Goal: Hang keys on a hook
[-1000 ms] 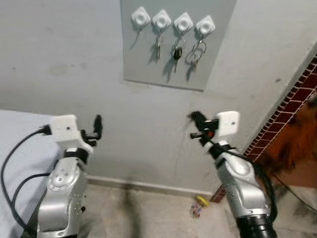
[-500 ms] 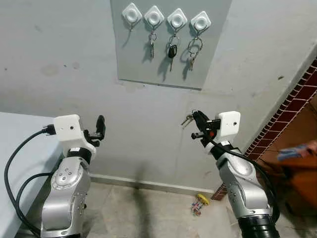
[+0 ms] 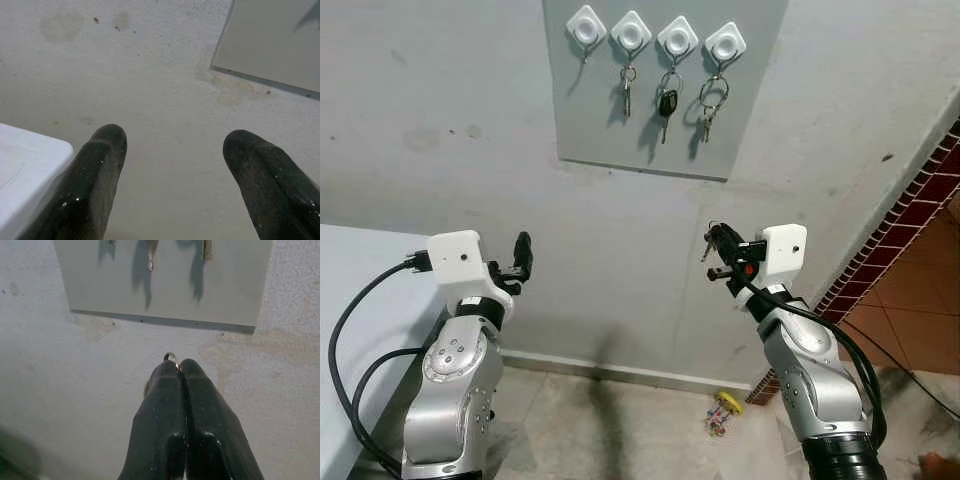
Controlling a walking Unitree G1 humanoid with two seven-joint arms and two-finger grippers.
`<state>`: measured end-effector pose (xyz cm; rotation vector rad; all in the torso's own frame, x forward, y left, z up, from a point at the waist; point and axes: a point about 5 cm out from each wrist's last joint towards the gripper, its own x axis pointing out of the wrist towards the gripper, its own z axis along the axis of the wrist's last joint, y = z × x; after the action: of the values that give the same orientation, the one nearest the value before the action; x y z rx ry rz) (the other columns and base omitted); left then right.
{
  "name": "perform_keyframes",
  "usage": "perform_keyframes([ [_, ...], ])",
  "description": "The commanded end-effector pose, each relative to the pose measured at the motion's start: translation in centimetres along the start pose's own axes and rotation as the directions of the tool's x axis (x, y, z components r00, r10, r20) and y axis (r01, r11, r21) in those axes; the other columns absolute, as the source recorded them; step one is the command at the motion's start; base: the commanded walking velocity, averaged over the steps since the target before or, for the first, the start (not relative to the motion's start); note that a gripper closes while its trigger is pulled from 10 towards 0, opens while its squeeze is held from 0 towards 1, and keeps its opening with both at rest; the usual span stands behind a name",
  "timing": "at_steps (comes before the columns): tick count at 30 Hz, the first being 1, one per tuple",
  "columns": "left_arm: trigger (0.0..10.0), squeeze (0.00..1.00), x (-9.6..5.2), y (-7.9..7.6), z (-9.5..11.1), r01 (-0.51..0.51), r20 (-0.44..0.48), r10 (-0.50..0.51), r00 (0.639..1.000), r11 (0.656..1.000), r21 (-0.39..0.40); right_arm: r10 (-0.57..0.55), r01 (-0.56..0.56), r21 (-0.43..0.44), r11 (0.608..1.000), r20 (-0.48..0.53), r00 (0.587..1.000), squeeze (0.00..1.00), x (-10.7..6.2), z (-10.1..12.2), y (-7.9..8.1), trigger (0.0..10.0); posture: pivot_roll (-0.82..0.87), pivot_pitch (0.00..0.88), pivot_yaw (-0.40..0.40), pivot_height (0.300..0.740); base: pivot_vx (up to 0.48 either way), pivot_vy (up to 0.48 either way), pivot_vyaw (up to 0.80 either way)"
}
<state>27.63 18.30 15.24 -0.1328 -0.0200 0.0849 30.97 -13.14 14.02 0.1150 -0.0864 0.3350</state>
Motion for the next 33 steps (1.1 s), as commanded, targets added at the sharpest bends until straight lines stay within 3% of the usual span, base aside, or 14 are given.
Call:
perform_keyframes([
  [1,10.0,0.00,0.00,-0.18,0.52,0.007,0.022,-0.006,1.000,1.000,-0.007,0.005,-0.005,-0.007,1.000,0.021,1.000,0.00,-0.02,0.67,-0.13,10.0,-0.03,0.000,-0.048,0.740,0.281,0.000,0.00],
  [16,10.0,0.00,-0.13,-0.06,0.65,-0.007,0.037,0.008,0.999,1.000,-0.026,0.008,-0.008,-0.009,1.000,0.018,1.000,0.00,0.07,0.72,-0.18,10.0,-0.02,0.000,-0.055,0.740,0.339,0.000,0.00],
  [33,10.0,0.00,-0.22,-0.18,0.55,-0.058,0.046,0.060,0.997,0.998,-0.034,0.008,-0.007,-0.015,1.000,0.015,1.000,0.00,0.01,0.82,-0.41,10.0,-0.03,0.000,-0.060,0.740,0.000,0.000,0.00],
])
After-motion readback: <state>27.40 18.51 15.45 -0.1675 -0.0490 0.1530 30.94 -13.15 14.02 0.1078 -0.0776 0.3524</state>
